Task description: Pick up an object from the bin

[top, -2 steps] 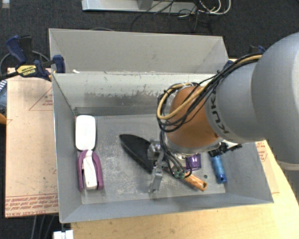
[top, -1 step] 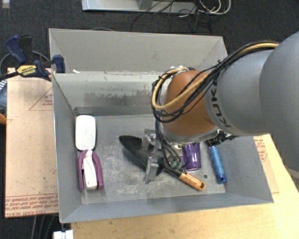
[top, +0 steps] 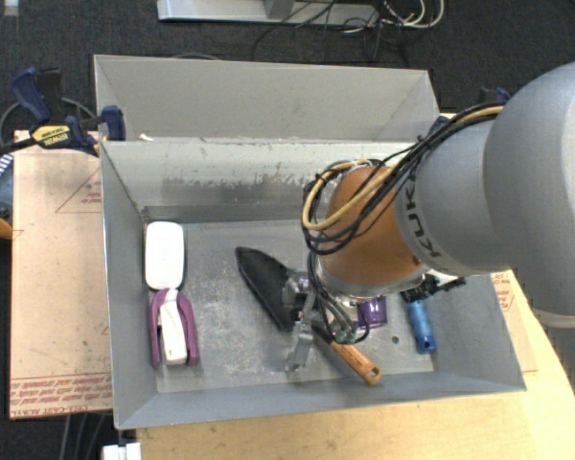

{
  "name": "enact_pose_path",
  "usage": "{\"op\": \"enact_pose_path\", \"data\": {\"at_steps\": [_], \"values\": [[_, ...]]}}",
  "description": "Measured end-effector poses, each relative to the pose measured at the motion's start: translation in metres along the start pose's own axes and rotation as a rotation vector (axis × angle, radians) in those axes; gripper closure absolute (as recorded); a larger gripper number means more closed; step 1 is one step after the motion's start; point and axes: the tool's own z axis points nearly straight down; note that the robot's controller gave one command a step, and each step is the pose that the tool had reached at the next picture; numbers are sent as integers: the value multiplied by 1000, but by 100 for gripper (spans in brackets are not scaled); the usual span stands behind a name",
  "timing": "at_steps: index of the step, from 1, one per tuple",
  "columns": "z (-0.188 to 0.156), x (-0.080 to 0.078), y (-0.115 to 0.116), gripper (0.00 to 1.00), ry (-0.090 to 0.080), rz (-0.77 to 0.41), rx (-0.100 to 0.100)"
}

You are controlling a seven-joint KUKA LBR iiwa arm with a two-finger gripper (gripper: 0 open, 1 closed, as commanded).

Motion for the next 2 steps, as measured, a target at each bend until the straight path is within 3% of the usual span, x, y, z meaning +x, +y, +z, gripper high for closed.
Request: {"op": "enact_pose_path", "data": {"at_steps": [1,2], "values": [[5,-15,22,0,-12,233,-5],[4,-6,28,100,-1,142,-1]]}}
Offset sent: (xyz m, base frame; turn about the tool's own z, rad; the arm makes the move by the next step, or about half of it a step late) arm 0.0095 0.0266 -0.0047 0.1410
